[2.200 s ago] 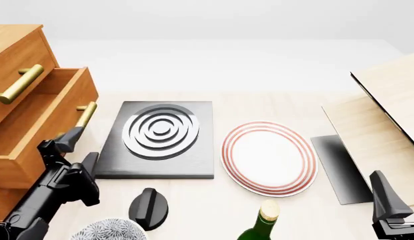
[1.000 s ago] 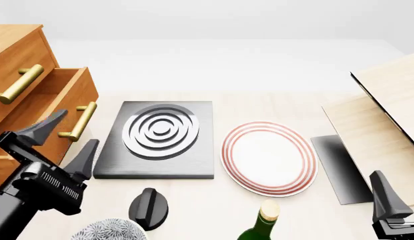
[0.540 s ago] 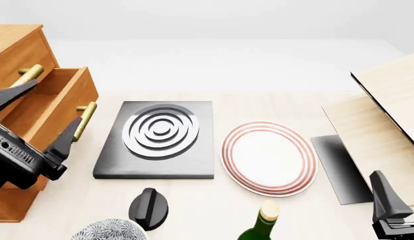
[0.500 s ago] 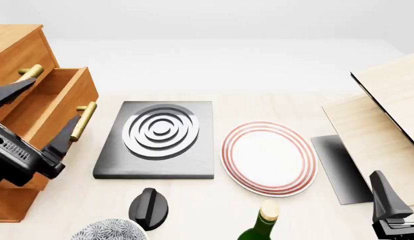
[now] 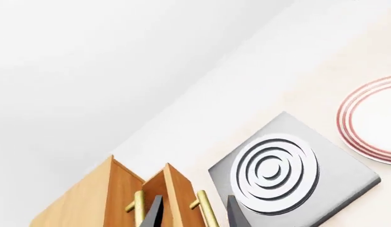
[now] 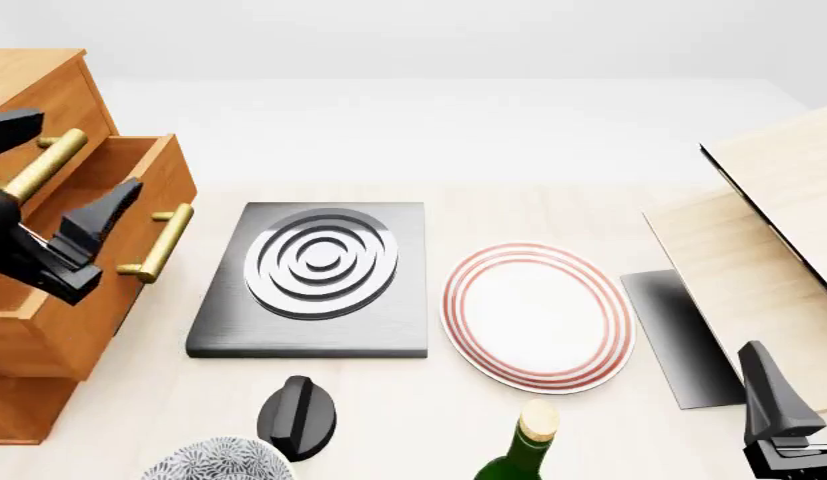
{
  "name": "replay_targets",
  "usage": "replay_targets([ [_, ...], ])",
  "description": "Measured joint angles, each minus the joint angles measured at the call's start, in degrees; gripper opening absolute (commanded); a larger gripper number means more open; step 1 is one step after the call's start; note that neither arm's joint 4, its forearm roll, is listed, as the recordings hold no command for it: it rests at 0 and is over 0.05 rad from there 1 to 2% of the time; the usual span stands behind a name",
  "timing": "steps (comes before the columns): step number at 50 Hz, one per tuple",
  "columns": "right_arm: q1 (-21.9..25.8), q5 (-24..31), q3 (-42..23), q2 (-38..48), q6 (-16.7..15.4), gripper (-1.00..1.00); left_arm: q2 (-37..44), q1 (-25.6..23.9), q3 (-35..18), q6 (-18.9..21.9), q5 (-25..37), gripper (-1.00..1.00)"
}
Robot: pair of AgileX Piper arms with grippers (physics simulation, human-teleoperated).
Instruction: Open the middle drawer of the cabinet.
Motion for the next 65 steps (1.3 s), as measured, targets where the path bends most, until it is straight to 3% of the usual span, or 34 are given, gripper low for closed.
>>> replay_targets([
  [47,0.0,0.0,0.0,0.0,0.0,1.0,8.6,4.9,-17.1,-23.6,21.2,1.0],
  [65,0.0,0.0,0.0,0.0,0.0,1.0,10.1,8.2,-19.9,-29.3,26.3,1.0],
])
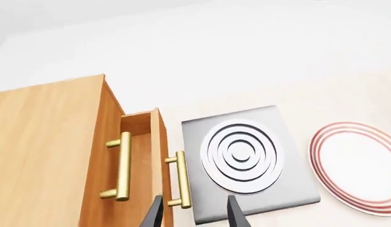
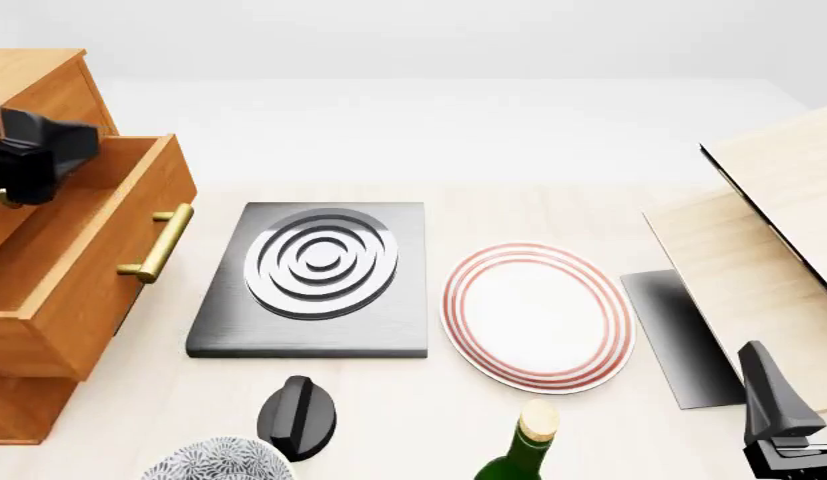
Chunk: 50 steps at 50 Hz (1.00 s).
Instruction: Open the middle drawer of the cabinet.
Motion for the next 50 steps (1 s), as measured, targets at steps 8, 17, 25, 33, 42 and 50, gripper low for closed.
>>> replay_targets([
  [8,0.0,0.0,0.0,0.0,0.0,1.0,0.1,3.1,-0.4,-1.7,0.9,1.0],
  [17,0.0,0.0,0.0,0.0,0.0,1.0,0.4,6.2,-0.3,-3.6,1.5,1.0],
  [25,0.0,0.0,0.0,0.0,0.0,1.0,1.3,8.0,0.2,-5.2,1.2,1.0],
  [33,0.0,0.0,0.0,0.0,0.0,1.0,2.9,9.0,1.4,-6.6,0.1,1.0],
  [42,0.0,0.0,0.0,0.0,0.0,1.0,5.0,9.8,2.6,-7.9,-1.7,1.0],
  [50,0.0,0.0,0.0,0.0,0.0,1.0,6.9,10.4,3.5,-8.8,-3.3,1.0],
])
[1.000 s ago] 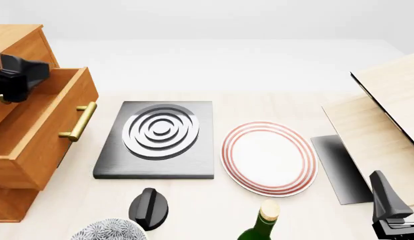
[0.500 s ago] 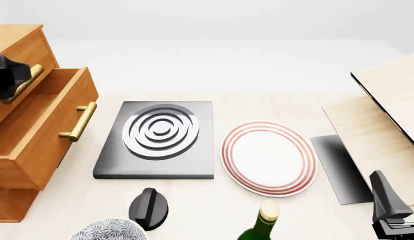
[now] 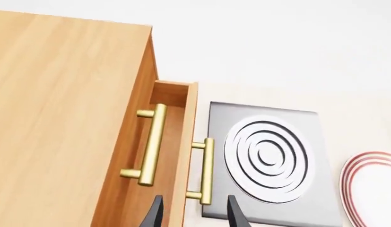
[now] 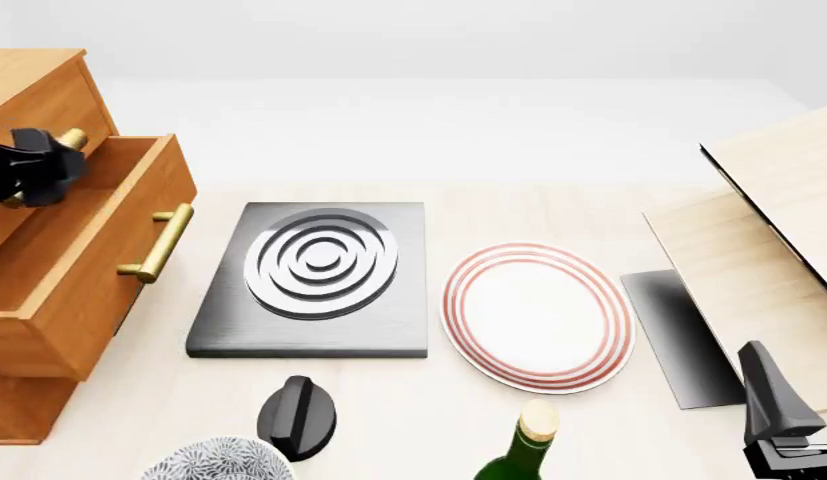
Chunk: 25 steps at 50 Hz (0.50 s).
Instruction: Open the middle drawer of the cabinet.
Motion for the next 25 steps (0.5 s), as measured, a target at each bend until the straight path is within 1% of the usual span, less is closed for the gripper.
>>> replay_targets([
  [25,0.0,0.0,0.0,0.0,0.0,1.0,4.3,0.7,2.9,-1.7,-2.9,1.0],
])
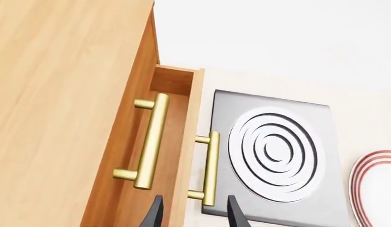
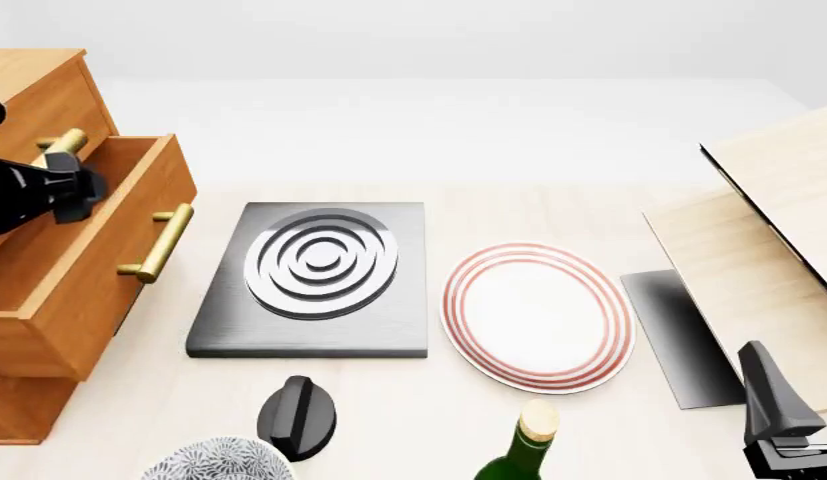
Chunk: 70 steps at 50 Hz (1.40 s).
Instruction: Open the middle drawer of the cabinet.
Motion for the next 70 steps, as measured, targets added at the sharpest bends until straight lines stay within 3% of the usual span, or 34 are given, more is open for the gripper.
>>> replay_targets([
  [37,0.0,0.0,0.0,0.0,0.0,1.0,3.5,2.2,4.0,-0.6,-3.1,1.0],
  [70,0.0,0.0,0.0,0.0,0.0,1.0,5.8,0.0,7.8,-1.2,-4.7,1.0],
])
